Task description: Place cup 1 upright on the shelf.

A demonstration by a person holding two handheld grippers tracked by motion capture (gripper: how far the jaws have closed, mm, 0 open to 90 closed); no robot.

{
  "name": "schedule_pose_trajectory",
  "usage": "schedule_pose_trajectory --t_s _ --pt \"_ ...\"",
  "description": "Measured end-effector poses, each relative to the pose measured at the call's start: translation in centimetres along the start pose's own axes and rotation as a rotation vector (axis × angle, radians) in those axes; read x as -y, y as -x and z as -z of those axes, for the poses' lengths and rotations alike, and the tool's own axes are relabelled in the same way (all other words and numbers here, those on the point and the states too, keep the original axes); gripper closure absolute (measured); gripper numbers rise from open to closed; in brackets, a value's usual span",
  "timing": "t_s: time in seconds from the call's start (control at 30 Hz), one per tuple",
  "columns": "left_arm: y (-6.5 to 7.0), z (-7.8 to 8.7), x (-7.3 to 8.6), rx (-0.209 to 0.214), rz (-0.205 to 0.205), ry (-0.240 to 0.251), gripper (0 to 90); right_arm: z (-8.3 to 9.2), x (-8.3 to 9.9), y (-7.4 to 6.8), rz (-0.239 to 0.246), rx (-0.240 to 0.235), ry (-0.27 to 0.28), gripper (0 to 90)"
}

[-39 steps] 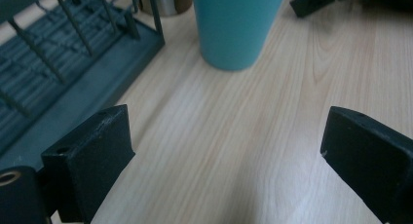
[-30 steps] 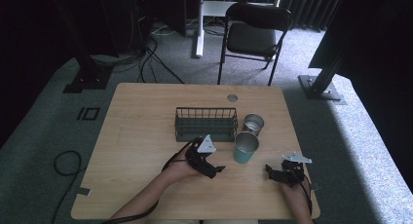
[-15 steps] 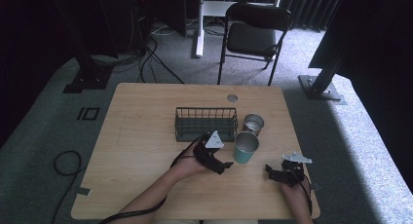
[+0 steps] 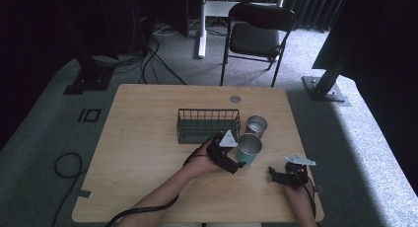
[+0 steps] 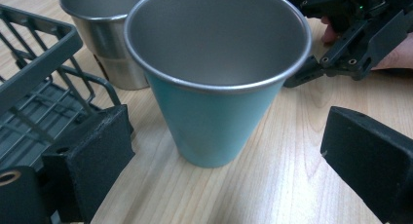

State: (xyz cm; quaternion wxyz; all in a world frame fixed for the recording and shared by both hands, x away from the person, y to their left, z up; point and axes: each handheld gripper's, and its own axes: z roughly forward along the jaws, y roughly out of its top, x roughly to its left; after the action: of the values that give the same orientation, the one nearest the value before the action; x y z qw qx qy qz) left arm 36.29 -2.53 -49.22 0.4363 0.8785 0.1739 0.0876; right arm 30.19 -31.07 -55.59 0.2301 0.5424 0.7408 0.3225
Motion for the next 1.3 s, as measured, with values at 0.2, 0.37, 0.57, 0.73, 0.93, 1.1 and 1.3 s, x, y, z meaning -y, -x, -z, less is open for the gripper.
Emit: schedule_pose_trajectory --t_s 0.2,0.37,0.57,0.73,0.93,1.1,1.3 --pt "-0.1 -0.9 -0.2 -0.01 0.028 0.016 5.3 0.0 0.0 0.0 0.0 0.0 0.0 13.4" --pt "-0.2 -1.6 -0.5 -0.021 0.038 0.027 5.2 0.0 0.0 0.0 0.0 0.0 0.001 13.5" --pt "-0.3 -2.2 -0.9 -0.019 0.04 0.036 5.2 0.0 0.0 0.0 0.001 -0.002 0.0 13.7" --pt "-0.2 -2.8 -0.9 -0.013 0.044 0.034 5.2 0.1 0.1 0.0 0.004 -0.002 0.0 13.8" --pt "0.2 -3.6 -0.9 -0.024 0.057 0.048 5.2 0.1 0.1 0.0 0.003 -0.002 0.0 13.8" --pt "0.4 -3.9 -1.1 -0.059 0.071 0.087 5.2 0.1 0.1 0.0 0.003 -0.002 0.0 13.8" --pt "0.4 -4.2 -1.3 -0.075 0.084 0.113 5.3 0.1 0.1 0.0 0.003 -0.002 0.0 13.8"
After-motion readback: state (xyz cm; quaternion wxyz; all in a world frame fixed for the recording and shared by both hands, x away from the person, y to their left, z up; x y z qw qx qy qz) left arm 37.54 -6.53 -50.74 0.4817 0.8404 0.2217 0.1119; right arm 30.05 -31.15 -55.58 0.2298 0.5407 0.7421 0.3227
